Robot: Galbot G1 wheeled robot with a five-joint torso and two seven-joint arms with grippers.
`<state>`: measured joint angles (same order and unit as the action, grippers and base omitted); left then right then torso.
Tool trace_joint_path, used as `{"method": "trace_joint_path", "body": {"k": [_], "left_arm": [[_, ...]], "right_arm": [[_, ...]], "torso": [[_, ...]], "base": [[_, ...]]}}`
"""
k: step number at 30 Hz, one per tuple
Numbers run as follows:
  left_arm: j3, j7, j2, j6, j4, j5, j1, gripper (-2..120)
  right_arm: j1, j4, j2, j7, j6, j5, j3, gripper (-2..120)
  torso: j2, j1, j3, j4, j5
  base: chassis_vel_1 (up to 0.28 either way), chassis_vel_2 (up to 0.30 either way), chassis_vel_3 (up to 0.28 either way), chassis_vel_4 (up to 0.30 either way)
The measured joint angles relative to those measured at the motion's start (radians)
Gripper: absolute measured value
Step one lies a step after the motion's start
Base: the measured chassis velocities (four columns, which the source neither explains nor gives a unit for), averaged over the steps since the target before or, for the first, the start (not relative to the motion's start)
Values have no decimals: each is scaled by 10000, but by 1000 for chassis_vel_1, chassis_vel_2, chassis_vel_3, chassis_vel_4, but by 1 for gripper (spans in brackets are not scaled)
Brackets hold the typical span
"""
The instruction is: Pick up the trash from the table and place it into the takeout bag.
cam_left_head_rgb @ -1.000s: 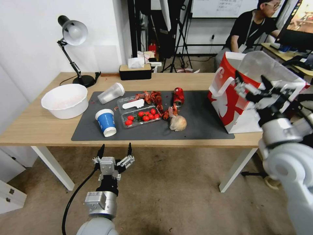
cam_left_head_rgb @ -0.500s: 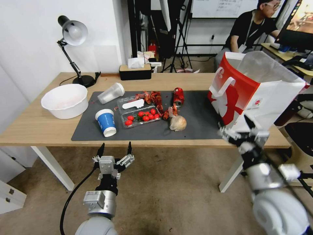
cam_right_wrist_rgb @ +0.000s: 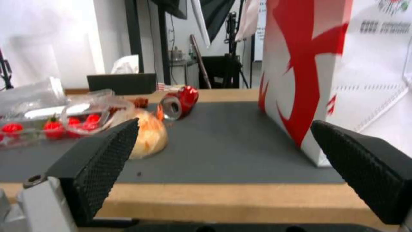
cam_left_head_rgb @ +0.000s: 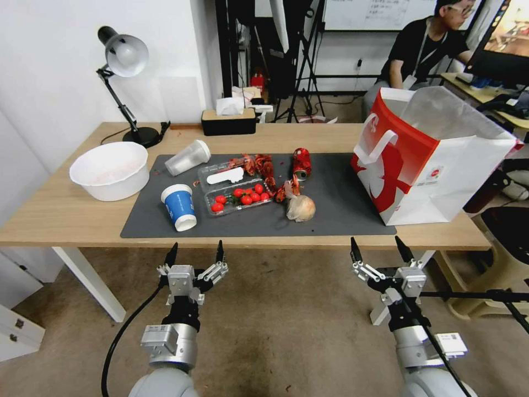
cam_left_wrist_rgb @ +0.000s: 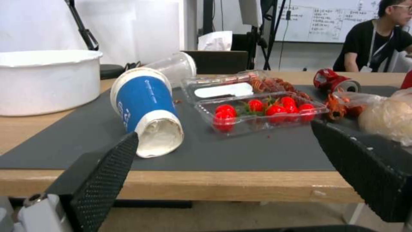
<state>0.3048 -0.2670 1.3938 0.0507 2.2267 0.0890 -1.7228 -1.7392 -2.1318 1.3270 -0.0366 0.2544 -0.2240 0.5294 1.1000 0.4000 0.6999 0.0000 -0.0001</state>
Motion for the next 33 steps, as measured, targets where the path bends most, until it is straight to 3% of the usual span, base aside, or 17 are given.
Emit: {"method": "trace_joint_path", "body": {"k": [22, 33], "left_arm": [[58, 0, 44, 0, -17, -58, -115, 100], [97, -5, 41, -17, -55, -57, -93, 100]], "right_arm": [[394, 300, -111, -37, -186, 40, -428, 100], [2534, 794, -729, -384, -1275, -31, -1487, 100]], "torso": [[0, -1, 2, -1, 1], [0, 0, 2, 0, 2]], "base": [[0, 0, 0, 0], [0, 0, 0, 0]]}}
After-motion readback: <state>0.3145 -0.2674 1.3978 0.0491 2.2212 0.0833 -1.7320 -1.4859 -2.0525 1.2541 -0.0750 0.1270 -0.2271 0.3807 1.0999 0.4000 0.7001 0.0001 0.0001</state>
